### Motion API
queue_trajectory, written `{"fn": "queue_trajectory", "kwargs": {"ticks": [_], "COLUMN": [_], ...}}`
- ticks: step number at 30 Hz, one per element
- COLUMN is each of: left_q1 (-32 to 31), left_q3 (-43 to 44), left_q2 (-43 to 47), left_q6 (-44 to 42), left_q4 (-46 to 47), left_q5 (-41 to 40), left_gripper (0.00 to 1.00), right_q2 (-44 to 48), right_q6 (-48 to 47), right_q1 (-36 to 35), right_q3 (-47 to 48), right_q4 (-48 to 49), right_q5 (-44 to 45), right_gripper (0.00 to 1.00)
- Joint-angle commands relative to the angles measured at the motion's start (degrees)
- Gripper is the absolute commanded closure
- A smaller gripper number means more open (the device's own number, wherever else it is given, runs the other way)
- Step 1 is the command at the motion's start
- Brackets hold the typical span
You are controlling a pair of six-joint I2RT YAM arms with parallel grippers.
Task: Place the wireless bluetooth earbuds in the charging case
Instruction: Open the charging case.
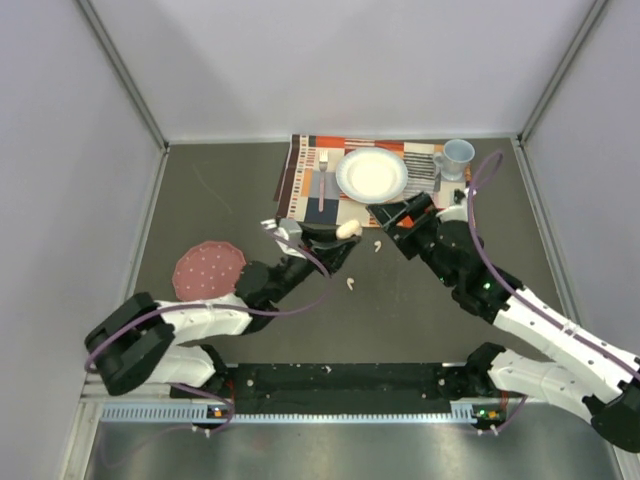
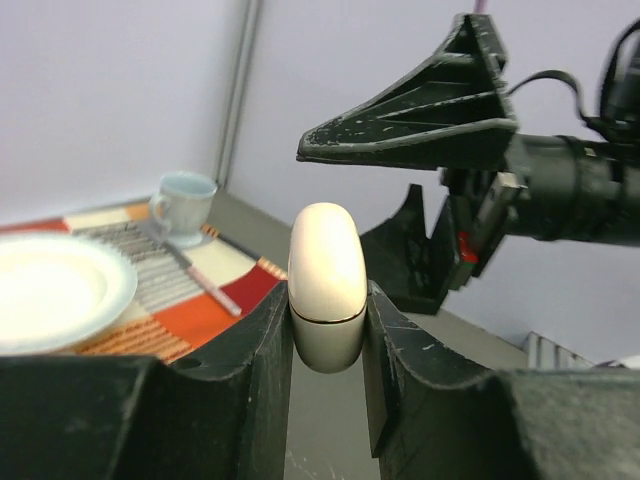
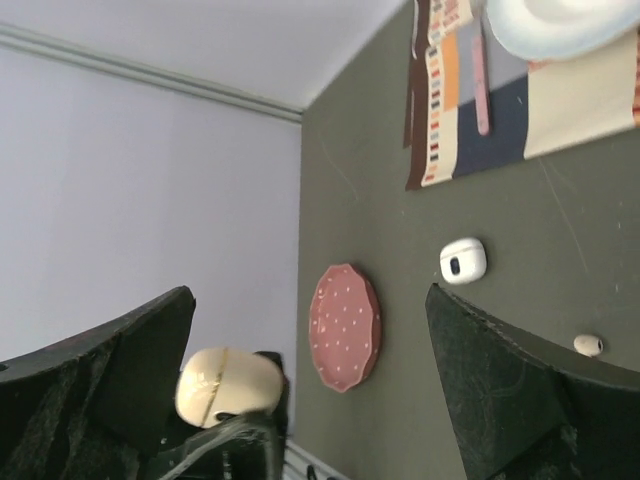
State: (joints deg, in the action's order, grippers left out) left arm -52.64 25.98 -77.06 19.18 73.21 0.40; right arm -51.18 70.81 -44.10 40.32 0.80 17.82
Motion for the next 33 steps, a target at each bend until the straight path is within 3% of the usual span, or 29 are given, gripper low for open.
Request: {"fn": "queue_trajectory", "kwargs": {"ticks": [1, 3, 8, 12, 17, 19, 25, 33], "left_q1": [5.6, 8.0, 8.3, 8.3, 8.3, 8.3, 9.2, 9.8], "left_q3": [-0.6, 0.5, 5.5, 5.0, 4.4, 4.8, 4.7, 4.4], "left_q2": [8.8, 13.2, 20.2, 22.8, 24.8, 25.0, 26.0, 25.8], "left_q6": [0.9, -1.2, -9.0, -12.4, -15.0, -15.9, -17.2, -15.3], "left_q4": [1.9, -5.1, -28.2, -32.7, -37.3, -39.0, -41.0, -38.4], "left_q5": [17.3, 23.8, 28.9, 28.7, 27.1, 27.2, 28.6, 31.3], "left_gripper": [1.00, 1.00, 1.00, 1.00, 1.00, 1.00, 1.00, 1.00], "right_q2": [0.2, -2.3, -5.8, -5.6, -4.0, -2.8, 1.3, 1.9], "right_q6": [-13.7, -15.5, -18.5, -13.2, -13.0, -15.4, -34.9, -40.0], "right_q1": [1.1, 2.4, 2.7, 2.7, 1.9, 2.0, 1.8, 1.7], "right_q3": [9.8, 12.4, 13.6, 6.8, 3.7, 3.9, 7.8, 8.6], "right_q4": [-7.2, -7.9, -3.2, 9.6, 13.4, 8.6, -2.6, -6.5], "right_q5": [-0.8, -9.4, -29.5, -38.6, -38.7, -36.4, -34.0, -36.5], "right_gripper": [0.01, 0.01, 0.01, 0.01, 0.01, 0.01, 0.01, 0.01]}}
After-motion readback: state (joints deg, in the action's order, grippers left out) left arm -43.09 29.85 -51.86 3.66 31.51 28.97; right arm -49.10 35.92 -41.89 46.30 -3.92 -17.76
